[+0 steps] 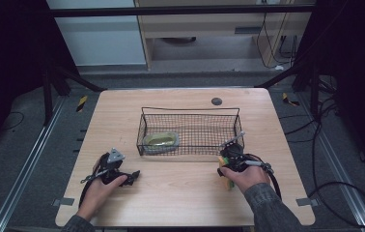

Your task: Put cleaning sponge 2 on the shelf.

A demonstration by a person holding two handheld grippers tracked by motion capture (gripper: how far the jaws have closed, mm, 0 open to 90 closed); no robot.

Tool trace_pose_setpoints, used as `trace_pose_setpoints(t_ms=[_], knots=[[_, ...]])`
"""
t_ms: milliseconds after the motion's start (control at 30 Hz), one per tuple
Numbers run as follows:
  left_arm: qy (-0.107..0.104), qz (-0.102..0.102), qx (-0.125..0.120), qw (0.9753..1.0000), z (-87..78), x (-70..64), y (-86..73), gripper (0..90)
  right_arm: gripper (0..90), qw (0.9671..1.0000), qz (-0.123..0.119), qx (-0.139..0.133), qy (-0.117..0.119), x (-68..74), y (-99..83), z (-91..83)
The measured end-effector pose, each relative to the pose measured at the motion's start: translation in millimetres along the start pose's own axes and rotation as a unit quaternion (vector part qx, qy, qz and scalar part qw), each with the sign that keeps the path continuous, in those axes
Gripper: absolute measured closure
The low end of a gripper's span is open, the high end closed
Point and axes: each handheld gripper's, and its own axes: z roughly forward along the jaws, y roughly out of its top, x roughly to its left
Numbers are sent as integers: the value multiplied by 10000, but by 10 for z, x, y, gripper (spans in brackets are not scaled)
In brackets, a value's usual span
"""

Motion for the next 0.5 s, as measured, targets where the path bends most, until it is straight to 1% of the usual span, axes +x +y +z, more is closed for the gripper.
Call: trace_pose_setpoints(t_ms=[67,133,200,333,500], knots=[[0,1,0,10000,0,0,0,0,597,10000,-30,-7,47,-11,-3,-13],[1,0,0,10000,0,0,0,0,638,10000,-7,-33,77,-20,-11,-40],[1,0,0,10000,0,0,0,0,643,9999,-40,-89,98,-53,-25,-76],[1,0,-1,10000,0,0,0,0,646,9998,12,-174,119,-134,-69,-177],[1,0,-1,10000,0,0,0,0,645,9995,63,-300,55,-269,-130,-324]])
